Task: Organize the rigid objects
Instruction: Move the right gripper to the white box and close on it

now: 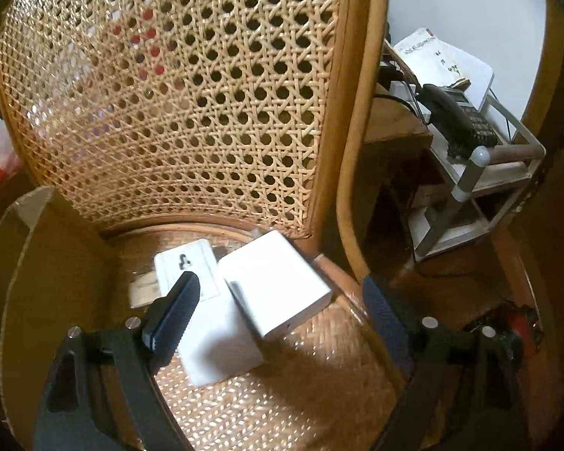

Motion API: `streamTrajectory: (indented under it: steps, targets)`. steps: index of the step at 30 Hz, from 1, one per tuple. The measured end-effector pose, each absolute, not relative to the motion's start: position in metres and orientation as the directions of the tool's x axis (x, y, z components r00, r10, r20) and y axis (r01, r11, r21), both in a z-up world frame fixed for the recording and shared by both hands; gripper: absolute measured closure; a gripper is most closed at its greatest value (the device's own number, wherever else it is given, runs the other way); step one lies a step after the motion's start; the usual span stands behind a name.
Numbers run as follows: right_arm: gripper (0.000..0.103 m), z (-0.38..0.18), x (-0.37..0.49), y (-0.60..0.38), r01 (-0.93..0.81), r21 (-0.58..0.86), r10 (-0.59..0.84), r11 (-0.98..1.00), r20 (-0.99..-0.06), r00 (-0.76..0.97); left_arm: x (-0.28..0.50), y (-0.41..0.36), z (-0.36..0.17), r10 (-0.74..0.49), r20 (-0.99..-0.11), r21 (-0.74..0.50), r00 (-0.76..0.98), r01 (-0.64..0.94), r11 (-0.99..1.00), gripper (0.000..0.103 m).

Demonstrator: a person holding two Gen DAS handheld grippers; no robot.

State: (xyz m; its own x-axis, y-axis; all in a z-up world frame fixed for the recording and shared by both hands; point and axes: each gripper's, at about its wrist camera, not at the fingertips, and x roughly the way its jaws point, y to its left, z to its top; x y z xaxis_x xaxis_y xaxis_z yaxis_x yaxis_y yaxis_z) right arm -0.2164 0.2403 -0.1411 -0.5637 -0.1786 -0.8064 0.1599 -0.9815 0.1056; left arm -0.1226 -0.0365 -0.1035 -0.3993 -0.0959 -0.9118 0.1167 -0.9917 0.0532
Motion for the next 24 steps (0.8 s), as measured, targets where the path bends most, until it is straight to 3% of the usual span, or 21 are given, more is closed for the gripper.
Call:
streamTrajectory:
  steps: [5, 7, 8, 11, 19, 24]
  targets:
    - [0.011, -0.150, -0.223, 0.239, 0.180, 0.095, -0.181, -0.979, -0.812, -0.554, -0.122, -0.033, -0.103, -0.100, -0.910, 0.059, -0.402, 0.112, -0.992, 0.099]
    - [0.022, -0.154, -0.225, 0.241, 0.193, 0.119, -0.207, -0.974, -0.812, -0.545, -0.122, -0.032, -0.103, -0.108, -0.909, 0.068, -0.402, 0.111, -0.992, 0.099]
    - [0.033, -0.155, -0.226, 0.241, 0.196, 0.130, -0.218, -0.972, -0.812, -0.541, -0.122, -0.032, -0.104, -0.108, -0.910, 0.069, -0.400, 0.110, -0.992, 0.099]
    - [0.038, -0.156, -0.227, 0.243, 0.187, 0.147, -0.228, -0.971, -0.803, -0.550, -0.123, -0.033, -0.106, -0.112, -0.913, 0.073, -0.392, 0.115, -0.991, 0.099]
    - [0.036, -0.162, -0.234, 0.246, 0.190, 0.189, -0.263, -0.963, -0.798, -0.541, -0.125, -0.032, -0.107, -0.116, -0.913, 0.074, -0.391, 0.120, -0.990, 0.099]
    - [0.029, -0.162, -0.235, 0.241, 0.200, 0.185, -0.266, -0.962, -0.801, -0.536, -0.125, -0.033, -0.107, -0.121, -0.912, 0.079, -0.391, 0.121, -0.989, 0.099]
